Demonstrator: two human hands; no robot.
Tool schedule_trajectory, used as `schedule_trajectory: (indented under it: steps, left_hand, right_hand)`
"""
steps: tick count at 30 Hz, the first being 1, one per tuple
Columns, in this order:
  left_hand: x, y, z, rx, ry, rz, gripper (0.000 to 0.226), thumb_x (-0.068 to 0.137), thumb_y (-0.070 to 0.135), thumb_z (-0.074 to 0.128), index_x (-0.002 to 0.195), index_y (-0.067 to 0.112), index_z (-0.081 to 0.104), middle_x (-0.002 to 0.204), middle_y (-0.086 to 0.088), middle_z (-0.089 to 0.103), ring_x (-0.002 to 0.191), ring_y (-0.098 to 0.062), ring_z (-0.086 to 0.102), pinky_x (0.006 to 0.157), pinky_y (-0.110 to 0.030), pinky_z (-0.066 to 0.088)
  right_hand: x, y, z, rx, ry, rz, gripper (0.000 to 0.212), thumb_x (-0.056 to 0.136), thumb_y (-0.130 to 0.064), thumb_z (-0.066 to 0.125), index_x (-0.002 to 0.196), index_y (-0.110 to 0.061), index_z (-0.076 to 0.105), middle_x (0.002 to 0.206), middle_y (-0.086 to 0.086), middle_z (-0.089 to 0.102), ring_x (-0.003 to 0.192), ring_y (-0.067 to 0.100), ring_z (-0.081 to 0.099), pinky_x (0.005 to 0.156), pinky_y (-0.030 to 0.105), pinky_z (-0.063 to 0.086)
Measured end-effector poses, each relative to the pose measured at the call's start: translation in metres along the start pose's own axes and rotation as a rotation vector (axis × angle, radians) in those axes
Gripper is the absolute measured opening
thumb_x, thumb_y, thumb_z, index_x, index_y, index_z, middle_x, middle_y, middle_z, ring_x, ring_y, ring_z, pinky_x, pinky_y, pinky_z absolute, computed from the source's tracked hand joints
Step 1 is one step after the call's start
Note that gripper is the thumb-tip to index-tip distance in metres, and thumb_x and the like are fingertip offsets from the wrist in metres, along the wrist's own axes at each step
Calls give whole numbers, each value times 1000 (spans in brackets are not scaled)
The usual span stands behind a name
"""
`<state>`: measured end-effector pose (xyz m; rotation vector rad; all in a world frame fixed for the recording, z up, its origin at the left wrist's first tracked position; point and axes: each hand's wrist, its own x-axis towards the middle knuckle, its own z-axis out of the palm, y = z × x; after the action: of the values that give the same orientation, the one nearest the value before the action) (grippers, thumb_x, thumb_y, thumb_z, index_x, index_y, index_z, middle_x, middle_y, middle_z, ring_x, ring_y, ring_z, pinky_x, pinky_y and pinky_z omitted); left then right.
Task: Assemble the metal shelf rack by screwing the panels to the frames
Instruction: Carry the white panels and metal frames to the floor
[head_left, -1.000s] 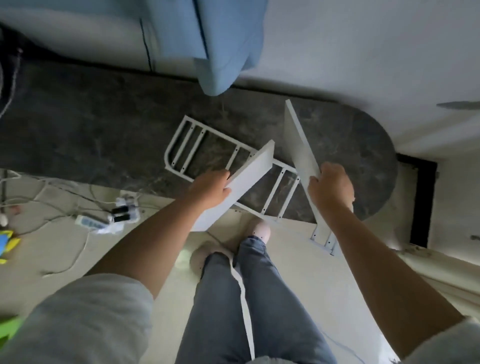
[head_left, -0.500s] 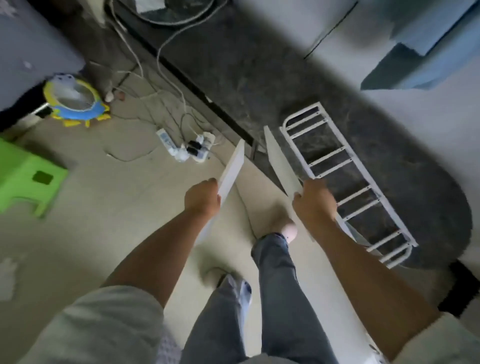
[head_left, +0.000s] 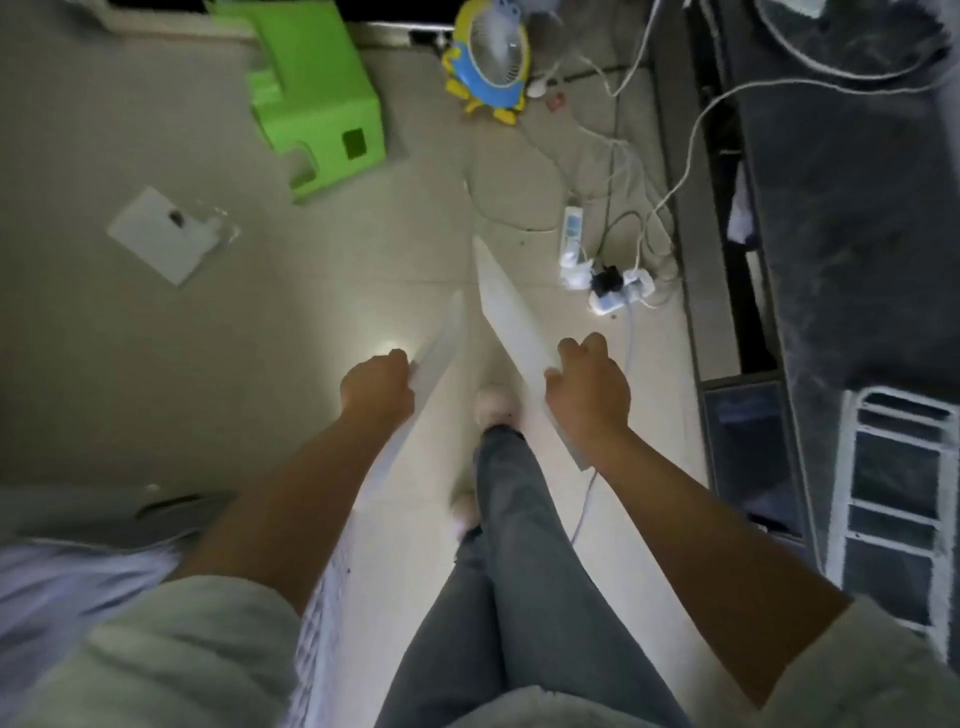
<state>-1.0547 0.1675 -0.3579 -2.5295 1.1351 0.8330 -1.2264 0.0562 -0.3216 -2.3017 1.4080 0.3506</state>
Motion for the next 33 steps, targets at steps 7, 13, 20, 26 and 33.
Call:
schedule_trajectory:
  steps: [7,13,20,26,33]
  left_hand:
    - [51,-90,-12,-260,-136,-306,33,93,24,51,121,9,42,117,-13,56,110,-32,55,79,-35,45]
    - [95,-154,-41,-457,-121,-525,36,94,25,51,124,10,40,125,-15,52,116,-35,51,87,-39,44]
    - [138,-244,-62,-607,-67,-652,34,94,23,50,124,7,42,122,-18,55,111,-36,53,81,-37,43]
    - [194,-349,-101,-658,-58,-696,30,96,22,45,123,8,40,121,-18,54,110,-37,53,82,-38,44]
    - [250,-460,-128,-865,43,-799,27,94,17,50,117,4,44,115,-19,57,105,-39,55,73,-34,37]
  right_hand:
    - [99,-114,4,-45,-111,-231,26,94,-21,46,113,-4,53,120,13,42,92,31,56,69,29,40]
    - [167,-208,6,-67,-164,-391,24,93,-20,49,109,-2,54,119,13,43,89,33,57,66,26,36]
    - [225,-325,8,-162,-204,-521,22,92,-21,51,103,-2,54,117,13,44,89,35,57,70,29,39]
    - [277,-454,27,-219,-186,-552,22,91,-19,51,103,-2,55,117,14,45,88,35,57,69,32,39]
    - [335,-592,71,-183,-254,-529,14,91,-20,49,89,-7,52,113,18,49,98,33,54,68,33,35]
